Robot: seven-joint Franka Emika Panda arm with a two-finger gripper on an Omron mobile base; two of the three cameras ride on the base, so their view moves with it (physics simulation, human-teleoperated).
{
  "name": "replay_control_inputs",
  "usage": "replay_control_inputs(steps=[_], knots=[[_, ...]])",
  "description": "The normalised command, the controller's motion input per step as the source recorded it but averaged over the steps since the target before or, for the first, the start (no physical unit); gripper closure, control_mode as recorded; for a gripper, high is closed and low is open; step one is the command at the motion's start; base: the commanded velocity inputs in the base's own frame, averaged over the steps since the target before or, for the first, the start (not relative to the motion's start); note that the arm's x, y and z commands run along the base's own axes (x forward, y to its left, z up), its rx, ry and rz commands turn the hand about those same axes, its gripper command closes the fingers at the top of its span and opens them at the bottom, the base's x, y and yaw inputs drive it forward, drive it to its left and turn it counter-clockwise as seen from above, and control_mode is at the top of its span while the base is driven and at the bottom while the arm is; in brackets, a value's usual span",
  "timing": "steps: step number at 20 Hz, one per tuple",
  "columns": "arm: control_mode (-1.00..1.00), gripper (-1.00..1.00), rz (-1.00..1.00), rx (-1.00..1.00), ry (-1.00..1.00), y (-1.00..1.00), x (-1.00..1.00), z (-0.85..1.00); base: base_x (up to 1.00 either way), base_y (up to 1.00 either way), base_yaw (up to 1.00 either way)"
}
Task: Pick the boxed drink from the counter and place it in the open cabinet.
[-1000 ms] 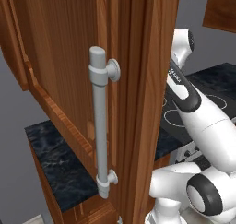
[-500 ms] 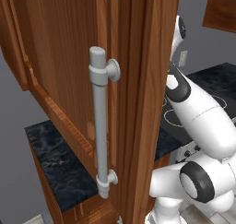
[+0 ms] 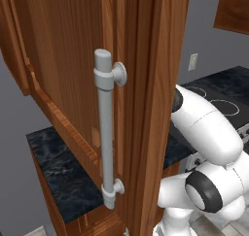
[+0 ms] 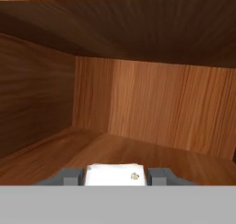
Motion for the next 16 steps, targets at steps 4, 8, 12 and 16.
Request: replay_control_inputs(steps=[4, 8, 12, 16], knots=[[-1.0, 1.0, -0.03, 0.0, 0.07, 0.0, 0.33, 0.0, 0.0, 0.0, 0.0], [-1.0, 1.0, -0.07, 0.0, 0.11, 0.01, 0.55, 0.0, 0.0, 0.0, 0.0], [-1.0, 1.0, -0.05, 0.0, 0.1, 0.0, 0.59, 0.0, 0.0, 0.0, 0.0], [-1.0, 1.0, -0.06, 0.0, 0.08, 0.05, 0.56, 0.0, 0.0, 0.0, 0.0]])
